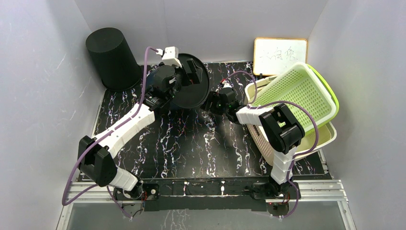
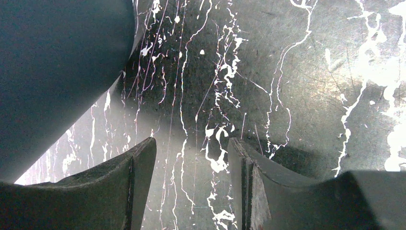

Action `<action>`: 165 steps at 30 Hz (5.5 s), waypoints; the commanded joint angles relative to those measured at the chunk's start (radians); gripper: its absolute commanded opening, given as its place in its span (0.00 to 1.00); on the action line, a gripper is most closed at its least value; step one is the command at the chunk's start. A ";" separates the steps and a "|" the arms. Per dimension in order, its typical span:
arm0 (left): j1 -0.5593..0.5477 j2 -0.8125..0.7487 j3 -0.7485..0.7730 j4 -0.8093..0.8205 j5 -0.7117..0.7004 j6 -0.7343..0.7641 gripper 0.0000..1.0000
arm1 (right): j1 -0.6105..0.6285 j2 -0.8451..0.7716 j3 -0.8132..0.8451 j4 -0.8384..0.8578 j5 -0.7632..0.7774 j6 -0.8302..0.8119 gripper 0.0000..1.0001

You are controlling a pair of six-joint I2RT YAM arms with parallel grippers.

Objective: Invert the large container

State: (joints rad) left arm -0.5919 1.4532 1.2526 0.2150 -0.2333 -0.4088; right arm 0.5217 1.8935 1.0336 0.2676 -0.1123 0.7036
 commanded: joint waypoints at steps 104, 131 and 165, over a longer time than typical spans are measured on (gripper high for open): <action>0.141 -0.224 -0.193 -0.475 0.050 0.180 0.98 | -0.075 -0.535 0.312 -0.672 0.366 -0.490 0.96; 0.084 -0.396 -0.412 -0.385 0.216 0.171 0.98 | -0.131 -0.552 0.328 -0.786 0.995 -0.366 0.98; 0.080 -0.343 -0.465 -0.347 0.233 0.183 0.98 | -0.374 -0.553 0.228 -0.469 0.814 -0.377 0.00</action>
State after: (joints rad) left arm -0.5064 1.1156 0.7876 -0.1501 -0.0067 -0.2344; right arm 0.1558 1.4445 1.2461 -0.2813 0.6945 0.3706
